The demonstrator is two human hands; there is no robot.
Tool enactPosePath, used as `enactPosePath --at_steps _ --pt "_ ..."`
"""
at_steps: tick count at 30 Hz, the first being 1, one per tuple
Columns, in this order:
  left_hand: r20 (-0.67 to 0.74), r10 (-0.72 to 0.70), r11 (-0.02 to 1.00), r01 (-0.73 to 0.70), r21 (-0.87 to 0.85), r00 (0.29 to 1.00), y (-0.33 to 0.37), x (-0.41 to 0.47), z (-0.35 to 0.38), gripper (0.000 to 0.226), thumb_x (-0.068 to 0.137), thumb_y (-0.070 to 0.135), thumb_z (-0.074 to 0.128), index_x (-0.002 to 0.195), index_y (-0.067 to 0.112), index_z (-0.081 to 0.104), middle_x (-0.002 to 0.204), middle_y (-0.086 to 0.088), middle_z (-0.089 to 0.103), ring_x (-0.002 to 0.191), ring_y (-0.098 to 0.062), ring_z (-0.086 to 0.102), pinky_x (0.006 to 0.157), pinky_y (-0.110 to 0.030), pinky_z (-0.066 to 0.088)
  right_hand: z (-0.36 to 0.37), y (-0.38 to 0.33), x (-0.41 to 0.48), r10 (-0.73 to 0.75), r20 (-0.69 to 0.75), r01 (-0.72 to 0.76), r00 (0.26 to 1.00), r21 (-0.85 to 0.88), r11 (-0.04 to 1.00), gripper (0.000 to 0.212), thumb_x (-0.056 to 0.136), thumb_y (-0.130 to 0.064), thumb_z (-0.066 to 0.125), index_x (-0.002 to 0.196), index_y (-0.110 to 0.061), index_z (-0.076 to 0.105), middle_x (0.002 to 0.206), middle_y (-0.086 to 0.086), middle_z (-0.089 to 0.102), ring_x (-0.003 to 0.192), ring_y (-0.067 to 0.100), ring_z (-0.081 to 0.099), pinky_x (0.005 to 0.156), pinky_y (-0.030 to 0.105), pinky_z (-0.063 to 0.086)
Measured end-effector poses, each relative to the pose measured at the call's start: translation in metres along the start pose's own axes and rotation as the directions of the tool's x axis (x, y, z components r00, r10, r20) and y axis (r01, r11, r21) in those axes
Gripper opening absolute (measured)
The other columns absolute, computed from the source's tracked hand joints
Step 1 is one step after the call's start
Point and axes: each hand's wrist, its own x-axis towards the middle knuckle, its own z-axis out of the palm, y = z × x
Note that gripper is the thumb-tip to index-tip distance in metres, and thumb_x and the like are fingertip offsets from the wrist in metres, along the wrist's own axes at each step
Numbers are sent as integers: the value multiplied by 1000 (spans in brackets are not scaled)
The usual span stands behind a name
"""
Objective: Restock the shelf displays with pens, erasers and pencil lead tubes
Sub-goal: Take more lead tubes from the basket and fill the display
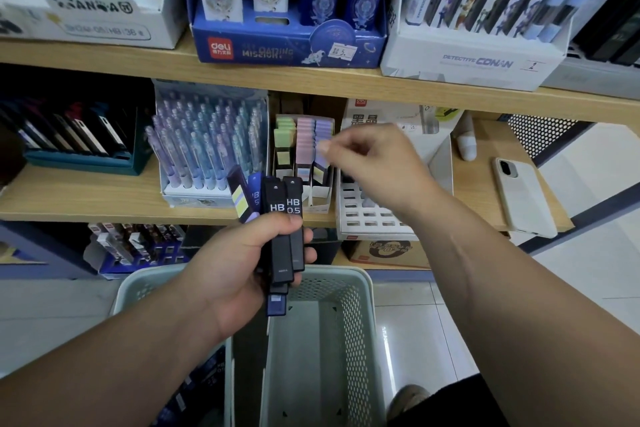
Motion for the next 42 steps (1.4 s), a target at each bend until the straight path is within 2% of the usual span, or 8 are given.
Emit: enactPosePath --at_steps 3,9,12,16,21,27,34,42 --pt "17 3 1000 -3 4 1000 -1 -1 3 37 61 21 71 97 13 69 85 -9 74 67 -20 71 50 -27 49 11 -8 -13 86 294 -143 952 178 974 8 85 -24 80 89 -18 76 73 -7 72 69 5 64 61 20 49" --pt "45 -11 1000 12 -16 999 -3 -3 4 31 64 21 69 94 12 70 82 -8 72 66 -19 69 53 -29 46 4 -10 -17 124 373 -273 919 377 885 9 86 -6 75 91 -11 70 72 2 66 61 11 57 52 20 42" --pt "38 -5 999 6 -36 999 -1 -3 3 34 65 21 69 98 13 68 79 -6 70 63 -17 68 48 -26 48 -14 -5 -12 123 327 -278 937 485 829 11 89 -4 69 98 -10 67 75 0 66 62 10 54 52 19 44" --pt "23 1 999 -1 -34 1000 0 -2 1 34 65 21 68 99 16 67 77 -3 71 60 -15 66 48 -25 48 -34 10 -2 143 43 -142 989 569 810 12 95 -4 63 103 -13 67 77 -4 65 61 7 50 54 23 39" --pt "8 6 1000 -6 -12 1000 -2 0 0 36 63 21 69 99 16 67 76 -3 71 58 -15 64 44 -25 48 -40 31 6 27 -262 -6 965 83 997 16 92 -10 70 93 -26 68 92 8 69 77 13 60 73 33 52" --pt "19 6 1000 -6 10 1000 -5 2 -2 32 64 20 71 96 16 68 81 -6 71 62 -17 66 49 -26 48 -26 44 5 -139 -183 73 973 -324 943 14 91 -12 69 100 -23 72 84 -9 64 70 4 54 70 26 49" --pt "9 10 1000 -10 15 1000 -5 2 -2 24 71 18 70 94 15 68 81 -5 72 62 -17 66 49 -27 48 -20 46 6 -212 -121 125 970 -502 856 20 92 -13 69 110 -21 74 88 -10 60 86 16 59 78 29 50" --pt "12 15 1000 -15 15 1000 -3 0 -4 33 63 21 71 95 15 69 81 -5 72 63 -17 66 51 -27 48 -21 46 9 -196 -126 110 972 -497 861 19 92 -12 69 109 -19 74 88 -8 60 77 12 57 74 25 48"
